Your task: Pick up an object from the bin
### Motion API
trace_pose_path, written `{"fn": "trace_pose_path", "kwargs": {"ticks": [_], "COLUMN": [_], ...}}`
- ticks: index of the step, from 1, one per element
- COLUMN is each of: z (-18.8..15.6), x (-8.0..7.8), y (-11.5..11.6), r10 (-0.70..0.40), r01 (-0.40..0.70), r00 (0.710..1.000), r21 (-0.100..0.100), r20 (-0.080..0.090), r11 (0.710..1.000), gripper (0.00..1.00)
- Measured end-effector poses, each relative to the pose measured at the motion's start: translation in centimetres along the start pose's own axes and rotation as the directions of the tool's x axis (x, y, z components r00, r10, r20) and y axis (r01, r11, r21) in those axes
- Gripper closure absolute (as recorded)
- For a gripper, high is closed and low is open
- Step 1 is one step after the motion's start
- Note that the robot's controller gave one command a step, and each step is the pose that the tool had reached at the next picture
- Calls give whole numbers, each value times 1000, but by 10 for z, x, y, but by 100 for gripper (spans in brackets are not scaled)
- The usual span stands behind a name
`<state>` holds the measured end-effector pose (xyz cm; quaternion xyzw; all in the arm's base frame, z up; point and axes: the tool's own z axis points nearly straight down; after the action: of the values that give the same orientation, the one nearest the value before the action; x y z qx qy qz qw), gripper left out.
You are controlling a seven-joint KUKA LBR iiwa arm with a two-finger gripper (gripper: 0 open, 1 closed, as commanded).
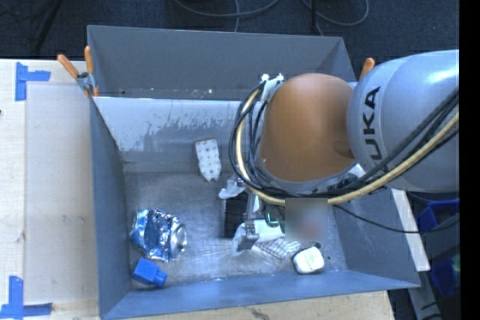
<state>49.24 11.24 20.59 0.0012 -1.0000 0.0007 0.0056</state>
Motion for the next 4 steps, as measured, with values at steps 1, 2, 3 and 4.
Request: {"fn": "trace_pose_path", "kwargs": {"ticks": [1,2,3,4], "z": [-4,47,123,121], "x": [-2,-2,-4,-6], "y": [-1,40,93,94], "r10": [4,-84,-264,-270], "r01": [-4,84,264,270], "r00": [1000,996,964,962], "r21": [-1,0,1,1], "r20": [9,13,25,32], "r11": [1000,996,964,963], "gripper": [0,0,0,0]}}
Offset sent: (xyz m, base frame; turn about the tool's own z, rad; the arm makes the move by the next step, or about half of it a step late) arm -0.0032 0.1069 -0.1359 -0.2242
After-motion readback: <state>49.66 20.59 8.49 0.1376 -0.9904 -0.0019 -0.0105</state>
